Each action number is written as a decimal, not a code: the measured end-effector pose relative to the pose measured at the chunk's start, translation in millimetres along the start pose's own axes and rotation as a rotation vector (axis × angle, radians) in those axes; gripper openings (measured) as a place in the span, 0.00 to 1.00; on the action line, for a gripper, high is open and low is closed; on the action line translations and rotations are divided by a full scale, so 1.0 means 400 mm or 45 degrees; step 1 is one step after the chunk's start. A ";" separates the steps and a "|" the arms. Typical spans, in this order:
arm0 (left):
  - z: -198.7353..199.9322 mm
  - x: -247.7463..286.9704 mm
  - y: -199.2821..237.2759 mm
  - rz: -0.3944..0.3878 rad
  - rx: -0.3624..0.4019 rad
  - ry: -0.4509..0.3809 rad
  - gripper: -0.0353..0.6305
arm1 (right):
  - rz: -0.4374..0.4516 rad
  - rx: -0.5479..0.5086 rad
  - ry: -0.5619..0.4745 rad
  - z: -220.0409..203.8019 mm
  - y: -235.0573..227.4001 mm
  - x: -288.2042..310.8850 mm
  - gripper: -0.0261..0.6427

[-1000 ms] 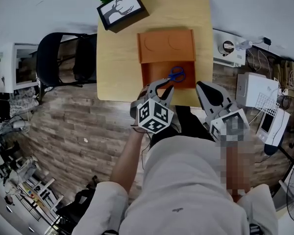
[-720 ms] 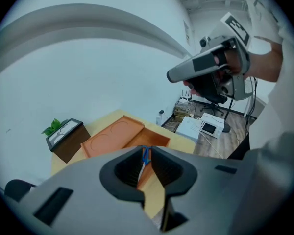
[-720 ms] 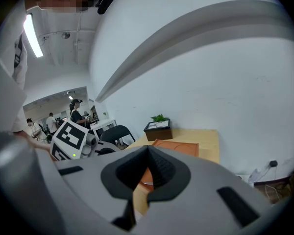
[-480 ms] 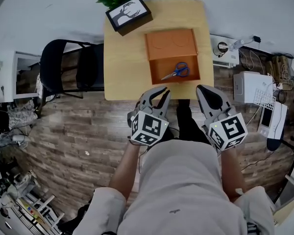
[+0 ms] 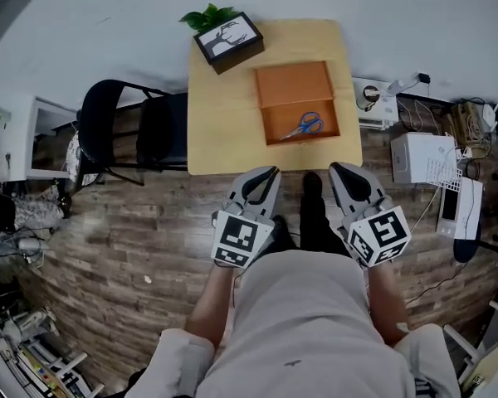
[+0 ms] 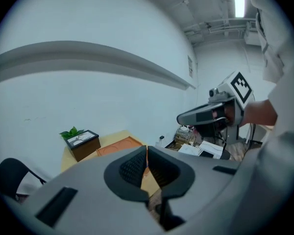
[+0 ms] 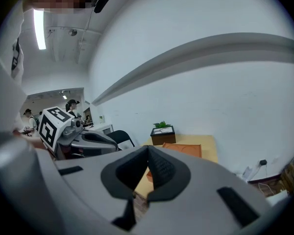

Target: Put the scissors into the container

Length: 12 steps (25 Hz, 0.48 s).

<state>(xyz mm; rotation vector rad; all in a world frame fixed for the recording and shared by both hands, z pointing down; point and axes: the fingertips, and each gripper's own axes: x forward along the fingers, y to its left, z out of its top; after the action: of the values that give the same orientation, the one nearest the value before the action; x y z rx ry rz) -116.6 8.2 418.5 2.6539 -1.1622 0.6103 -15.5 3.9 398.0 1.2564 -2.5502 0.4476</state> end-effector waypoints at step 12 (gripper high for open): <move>0.064 -0.146 -0.001 0.015 -0.147 -0.196 0.06 | -0.072 0.017 -0.086 0.011 0.075 -0.102 0.04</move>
<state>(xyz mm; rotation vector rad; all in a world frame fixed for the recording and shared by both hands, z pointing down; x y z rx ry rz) -144.5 38.8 369.7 2.6361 -1.2138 0.3345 -15.9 48.9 374.4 1.3669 -2.5631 0.4172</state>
